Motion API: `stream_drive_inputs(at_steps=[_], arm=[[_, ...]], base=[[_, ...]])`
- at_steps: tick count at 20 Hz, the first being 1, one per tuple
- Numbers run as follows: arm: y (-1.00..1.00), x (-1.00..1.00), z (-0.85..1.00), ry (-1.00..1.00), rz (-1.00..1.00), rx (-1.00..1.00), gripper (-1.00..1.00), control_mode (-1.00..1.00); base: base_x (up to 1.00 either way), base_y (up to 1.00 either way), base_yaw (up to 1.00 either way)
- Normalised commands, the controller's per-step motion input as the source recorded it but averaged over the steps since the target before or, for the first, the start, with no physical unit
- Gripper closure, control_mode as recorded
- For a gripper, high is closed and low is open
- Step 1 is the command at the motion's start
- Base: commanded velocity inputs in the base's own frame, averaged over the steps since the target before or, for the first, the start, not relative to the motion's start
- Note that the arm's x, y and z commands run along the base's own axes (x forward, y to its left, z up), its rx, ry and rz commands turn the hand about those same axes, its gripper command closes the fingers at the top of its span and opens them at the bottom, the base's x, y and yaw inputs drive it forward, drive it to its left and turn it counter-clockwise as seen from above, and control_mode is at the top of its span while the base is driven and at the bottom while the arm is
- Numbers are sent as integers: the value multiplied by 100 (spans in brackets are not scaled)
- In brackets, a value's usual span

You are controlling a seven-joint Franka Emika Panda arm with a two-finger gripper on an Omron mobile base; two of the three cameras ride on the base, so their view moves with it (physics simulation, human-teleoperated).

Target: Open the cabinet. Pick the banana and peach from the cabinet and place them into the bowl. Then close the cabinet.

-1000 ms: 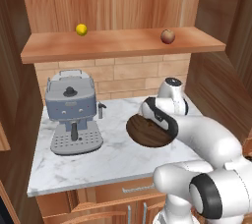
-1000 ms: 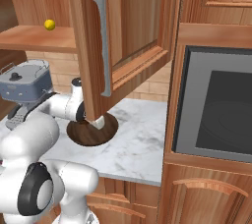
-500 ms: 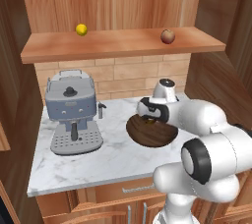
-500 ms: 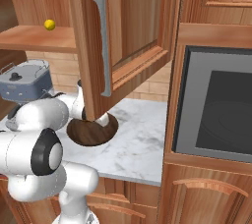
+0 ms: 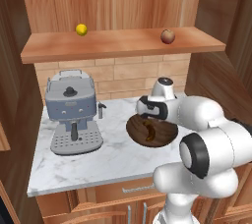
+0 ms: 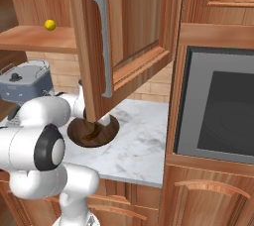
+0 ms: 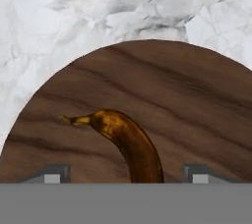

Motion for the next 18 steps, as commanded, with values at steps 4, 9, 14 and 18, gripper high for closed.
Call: stream_drive_inputs(at_steps=[4, 9, 14, 18], arm=[[0, -10, 73, -5, -2, 0, -100, -100], [0, -43, 100, -16, -8, -2, -100, -100], [0, -58, 100, -13, -11, -6, -100, -100], [-1, -60, 96, -4, -14, -10, -100, -100]], base=[[0, 0, 0], [0, 0, 0], [0, 0, 0], [0, 0, 0]])
